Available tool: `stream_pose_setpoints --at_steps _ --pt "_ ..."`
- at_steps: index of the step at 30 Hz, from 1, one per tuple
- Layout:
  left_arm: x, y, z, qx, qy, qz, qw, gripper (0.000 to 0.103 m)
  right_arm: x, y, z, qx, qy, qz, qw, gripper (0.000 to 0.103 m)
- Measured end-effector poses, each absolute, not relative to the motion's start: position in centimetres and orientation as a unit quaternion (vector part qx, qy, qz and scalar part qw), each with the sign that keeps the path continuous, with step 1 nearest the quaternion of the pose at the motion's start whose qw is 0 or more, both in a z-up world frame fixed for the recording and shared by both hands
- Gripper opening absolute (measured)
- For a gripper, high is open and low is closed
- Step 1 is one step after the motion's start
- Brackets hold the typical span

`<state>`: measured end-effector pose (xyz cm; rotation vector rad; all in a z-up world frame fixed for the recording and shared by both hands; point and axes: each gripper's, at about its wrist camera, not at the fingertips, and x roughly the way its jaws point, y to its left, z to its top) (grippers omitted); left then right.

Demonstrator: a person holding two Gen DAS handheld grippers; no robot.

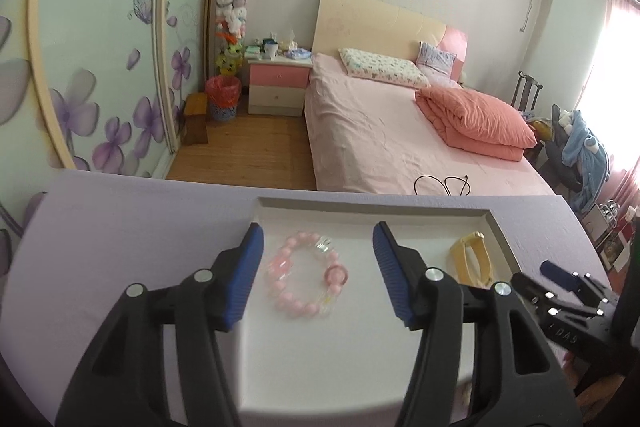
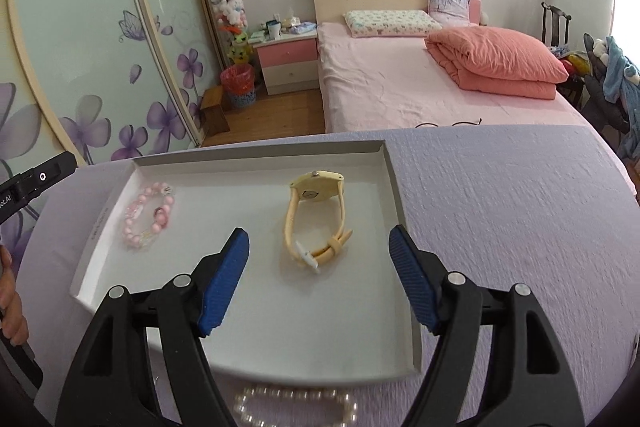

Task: Organize jewelry
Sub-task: 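Grasp the thin silver bangle with the right tool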

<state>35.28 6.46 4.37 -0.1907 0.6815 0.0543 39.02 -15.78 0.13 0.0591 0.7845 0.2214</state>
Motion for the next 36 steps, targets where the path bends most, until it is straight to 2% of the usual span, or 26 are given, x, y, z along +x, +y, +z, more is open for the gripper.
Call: stream_pose_setpoints --at_steps 4,8,16,19,27,36 --pt "29.9 6.9 5.6 -0.090 0.315 0.030 0.944 0.064 35.7 -16.4 1.2 0.039 0.365 0.117 0.923 0.074" --pt "24.6 6.9 6.0 -0.088 0.302 0.031 0.949 0.066 32.0 -17.1 1.7 0.042 0.354 0.127 0.926 0.074" --pt "15.1 5.5 4.6 -0.076 0.280 0.035 0.956 0.075 24.3 -17.5 0.6 0.020 0.339 0.135 0.931 0.074" --pt "12.8 4.9 3.4 -0.084 0.290 0.028 0.953 0.080 21.8 -17.8 -0.7 0.009 0.341 0.137 0.930 0.075" --pt "9.2 3.2 0.0 -0.086 0.316 0.016 0.945 0.084 17.3 -18.2 -5.0 -0.009 0.381 0.145 0.913 0.076" --pt "7.7 2.0 -1.6 -0.076 0.330 0.002 0.941 0.085 15.8 -17.6 -7.4 -0.014 0.421 0.152 0.894 0.081"
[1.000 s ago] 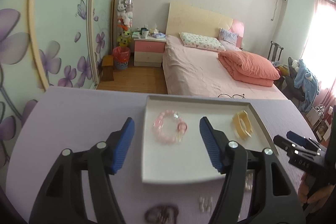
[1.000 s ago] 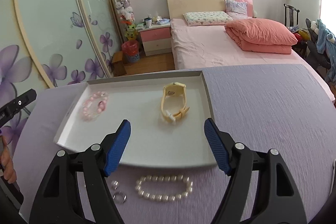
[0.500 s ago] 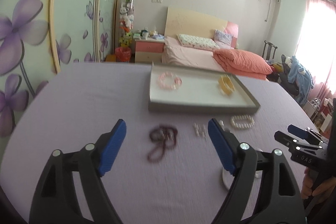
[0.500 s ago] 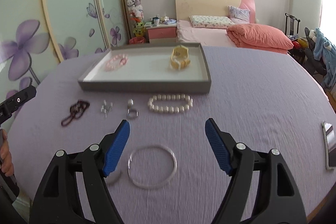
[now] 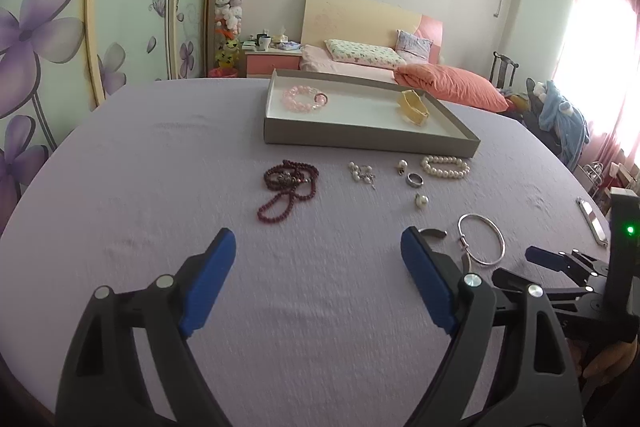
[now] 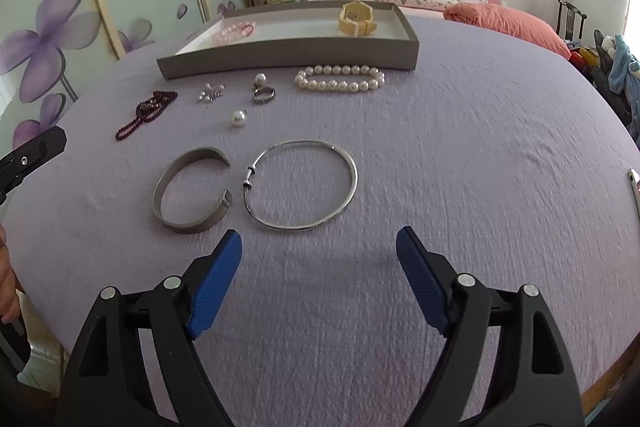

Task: Organize jewelry
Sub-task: 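Grasp the thin silver bangle with the right tool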

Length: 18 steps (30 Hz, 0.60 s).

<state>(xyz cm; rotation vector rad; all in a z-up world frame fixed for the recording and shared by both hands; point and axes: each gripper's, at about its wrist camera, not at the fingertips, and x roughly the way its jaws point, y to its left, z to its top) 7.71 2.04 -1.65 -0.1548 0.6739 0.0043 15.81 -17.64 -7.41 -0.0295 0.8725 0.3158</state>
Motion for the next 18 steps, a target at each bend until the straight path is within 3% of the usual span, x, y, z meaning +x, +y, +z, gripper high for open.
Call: stream_pose_setpoints --at_steps 18 --pt "7.8 1.2 -1.8 -0.072 0.334 -0.012 0.940 0.086 18.8 -15.1 -7.7 -0.047 0.432 0.136 0.890 0.084"
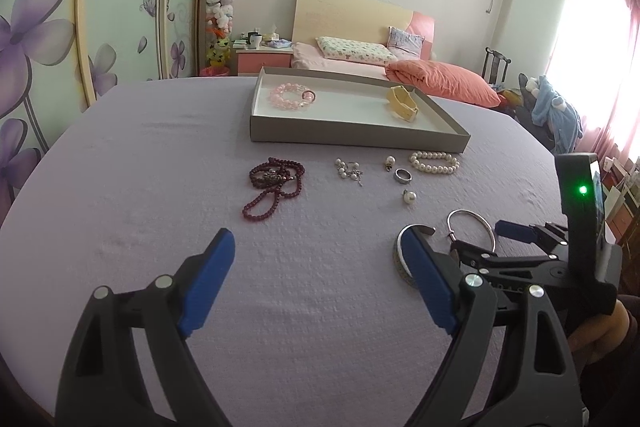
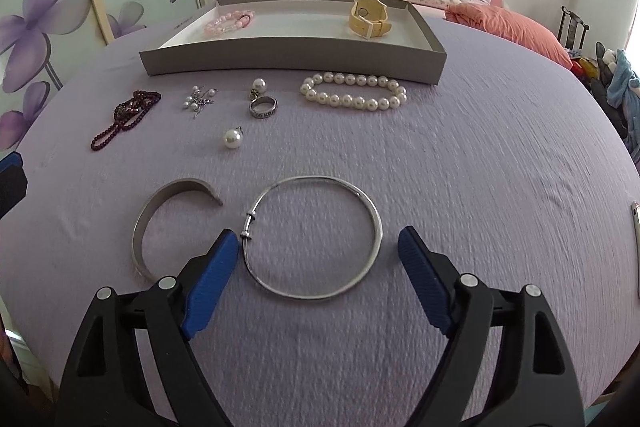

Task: Organize jewelry
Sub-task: 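Grasp the thin silver bangle with the right tool, then grasp the wide silver cuff bangle with the left tool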

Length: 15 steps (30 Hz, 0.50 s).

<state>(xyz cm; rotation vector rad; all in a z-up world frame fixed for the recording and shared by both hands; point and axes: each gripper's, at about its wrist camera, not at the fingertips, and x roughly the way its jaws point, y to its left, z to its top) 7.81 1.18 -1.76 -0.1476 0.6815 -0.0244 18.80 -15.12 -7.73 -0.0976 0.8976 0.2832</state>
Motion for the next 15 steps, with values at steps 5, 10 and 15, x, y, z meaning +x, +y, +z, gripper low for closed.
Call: stream_pose_setpoints --at_steps 5,10,15 --pt "8.1 0.8 -1.8 -0.071 0.337 -0.015 0.939 0.086 18.6 -15.3 -7.8 -0.050 0.418 0.147 0.895 0.074" --pt "8.2 0.3 -2.0 -0.069 0.342 -0.021 0.937 0.086 18.5 -15.4 -7.7 -0.049 0.416 0.150 0.896 0.073" --pt "8.6 -0.6 -2.4 -0.063 0.351 -0.031 0.934 0.086 18.5 -16.5 -7.5 -0.036 0.417 0.142 0.897 0.073"
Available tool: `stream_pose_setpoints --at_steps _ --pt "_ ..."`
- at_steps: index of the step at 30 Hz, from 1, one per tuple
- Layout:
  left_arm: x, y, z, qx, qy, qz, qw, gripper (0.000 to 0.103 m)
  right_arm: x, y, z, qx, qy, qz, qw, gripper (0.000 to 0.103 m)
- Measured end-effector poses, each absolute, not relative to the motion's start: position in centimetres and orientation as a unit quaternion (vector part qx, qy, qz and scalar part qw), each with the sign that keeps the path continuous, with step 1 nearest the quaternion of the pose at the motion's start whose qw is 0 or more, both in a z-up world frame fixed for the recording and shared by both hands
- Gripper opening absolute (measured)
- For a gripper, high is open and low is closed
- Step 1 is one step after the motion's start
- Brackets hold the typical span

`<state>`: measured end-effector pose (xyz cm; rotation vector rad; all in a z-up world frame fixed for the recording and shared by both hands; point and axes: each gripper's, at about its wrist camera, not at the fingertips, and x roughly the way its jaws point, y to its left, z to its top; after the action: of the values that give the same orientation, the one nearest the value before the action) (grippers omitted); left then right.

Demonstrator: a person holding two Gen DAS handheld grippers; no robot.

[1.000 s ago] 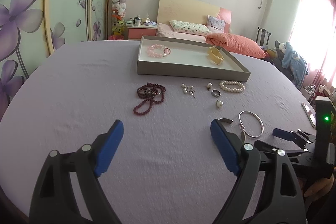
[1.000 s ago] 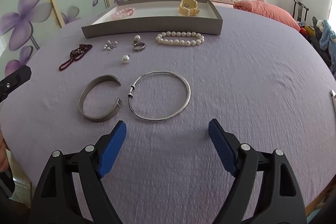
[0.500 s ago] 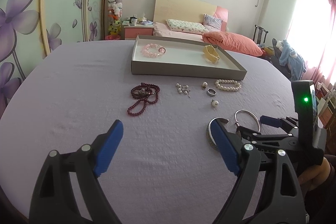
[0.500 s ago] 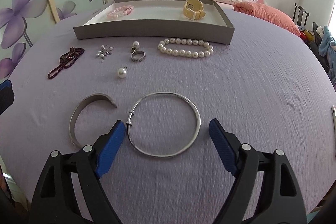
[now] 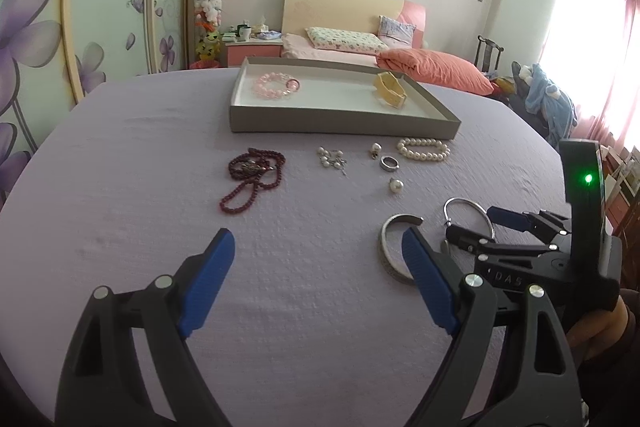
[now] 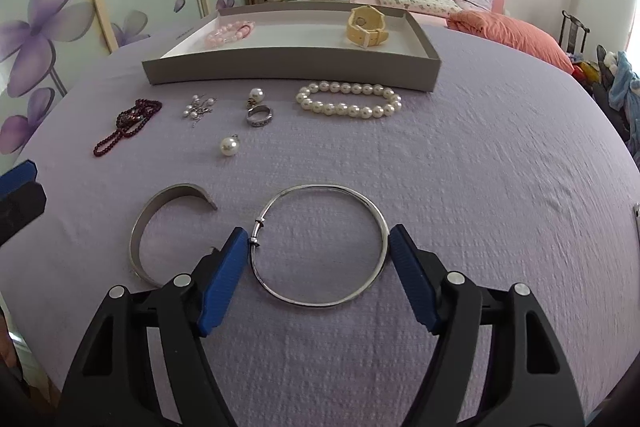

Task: Organize jewelry
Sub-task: 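Grasp the wide silver cuff bangle with the left tool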

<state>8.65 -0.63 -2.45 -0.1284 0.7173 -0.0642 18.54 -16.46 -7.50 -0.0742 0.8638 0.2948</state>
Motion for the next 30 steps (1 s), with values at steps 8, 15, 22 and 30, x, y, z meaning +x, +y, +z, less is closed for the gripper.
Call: stream_pose_setpoints --at_steps 8,15,22,30 --pt "9.6 -3.2 -3.7 -0.040 0.369 -0.064 0.926 0.091 18.7 -20.0 -6.3 0.009 0.409 0.123 0.904 0.073" --pt "10.8 -6.4 -5.1 -0.013 0.392 -0.089 0.915 0.095 18.5 -21.6 -5.7 0.028 0.400 0.116 0.909 0.073" --pt "12.8 -8.5 -6.4 -0.003 0.422 -0.087 0.902 0.095 18.6 -21.9 -5.6 0.035 0.400 0.119 0.908 0.073" --pt "14.5 -9.8 -7.2 0.005 0.437 -0.072 0.896 0.095 18.7 -22.2 -5.5 0.041 0.399 0.120 0.908 0.073"
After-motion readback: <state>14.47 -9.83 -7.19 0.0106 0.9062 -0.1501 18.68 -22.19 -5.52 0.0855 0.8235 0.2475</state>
